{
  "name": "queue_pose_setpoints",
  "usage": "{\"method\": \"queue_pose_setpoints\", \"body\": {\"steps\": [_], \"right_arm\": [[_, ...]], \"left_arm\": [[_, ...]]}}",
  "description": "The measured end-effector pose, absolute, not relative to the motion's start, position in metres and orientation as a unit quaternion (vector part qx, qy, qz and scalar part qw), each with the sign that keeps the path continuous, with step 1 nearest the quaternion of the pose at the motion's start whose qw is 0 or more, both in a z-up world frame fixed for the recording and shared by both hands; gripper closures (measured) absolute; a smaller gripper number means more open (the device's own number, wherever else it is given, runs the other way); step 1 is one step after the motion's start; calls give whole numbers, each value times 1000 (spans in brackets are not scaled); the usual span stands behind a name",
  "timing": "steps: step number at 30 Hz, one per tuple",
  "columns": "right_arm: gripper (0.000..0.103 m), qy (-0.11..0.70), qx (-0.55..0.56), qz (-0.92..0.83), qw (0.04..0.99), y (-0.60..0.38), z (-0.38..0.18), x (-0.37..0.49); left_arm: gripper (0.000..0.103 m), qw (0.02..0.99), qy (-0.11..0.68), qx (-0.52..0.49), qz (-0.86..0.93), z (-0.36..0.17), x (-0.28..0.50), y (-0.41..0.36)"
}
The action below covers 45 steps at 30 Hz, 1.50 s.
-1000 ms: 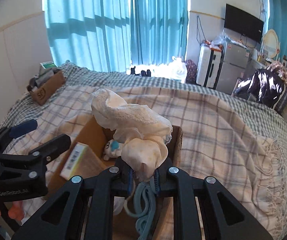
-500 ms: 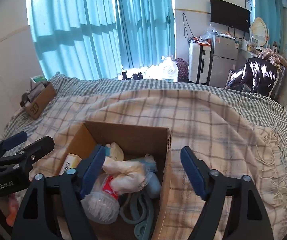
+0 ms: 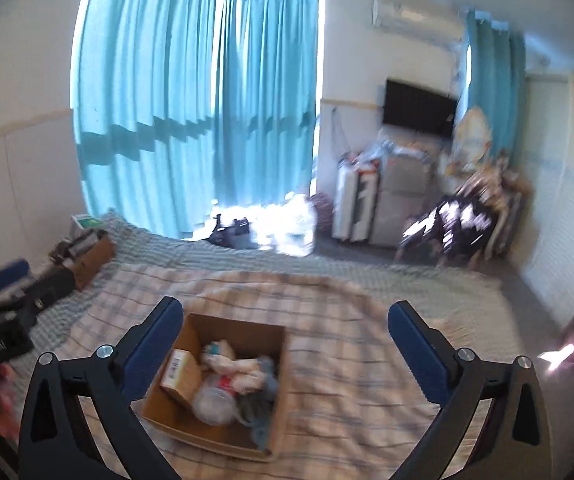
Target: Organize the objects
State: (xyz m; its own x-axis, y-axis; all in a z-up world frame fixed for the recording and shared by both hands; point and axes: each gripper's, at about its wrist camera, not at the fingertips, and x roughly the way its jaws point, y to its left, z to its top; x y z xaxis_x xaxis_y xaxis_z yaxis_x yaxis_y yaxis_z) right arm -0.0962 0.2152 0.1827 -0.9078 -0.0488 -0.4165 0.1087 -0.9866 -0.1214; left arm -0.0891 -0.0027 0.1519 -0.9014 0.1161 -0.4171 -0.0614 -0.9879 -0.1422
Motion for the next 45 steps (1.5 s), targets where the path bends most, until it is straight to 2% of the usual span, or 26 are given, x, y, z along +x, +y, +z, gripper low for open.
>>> {"method": "queue_pose_setpoints", "body": {"steps": [4, 11, 15, 19, 23, 31, 45], "right_arm": [[0, 70, 194, -978, 17, 218, 187, -49], [0, 29, 168, -985, 32, 221, 137, -6], [0, 19, 170, -984, 49, 217, 101, -11], [0, 69, 171, -982, 32, 205, 62, -21], [0, 56, 208, -976, 39, 207, 33, -37], [0, 52, 224, -972, 39, 206, 10, -50], [0, 40, 226, -972, 48, 208, 16, -45]], "left_arm": [[0, 70, -53, -190, 978, 158, -53, -3], [0, 29, -23, -187, 982, 107, -16, -11], [0, 22, -25, -191, 981, 78, -12, -9], [0, 17, -83, -202, 976, 38, -20, -21], [0, -4, -58, -234, 970, 4, -32, -22], [0, 21, -56, -263, 963, -14, -38, -18], [0, 26, -43, -251, 967, -6, -30, -9]]}}
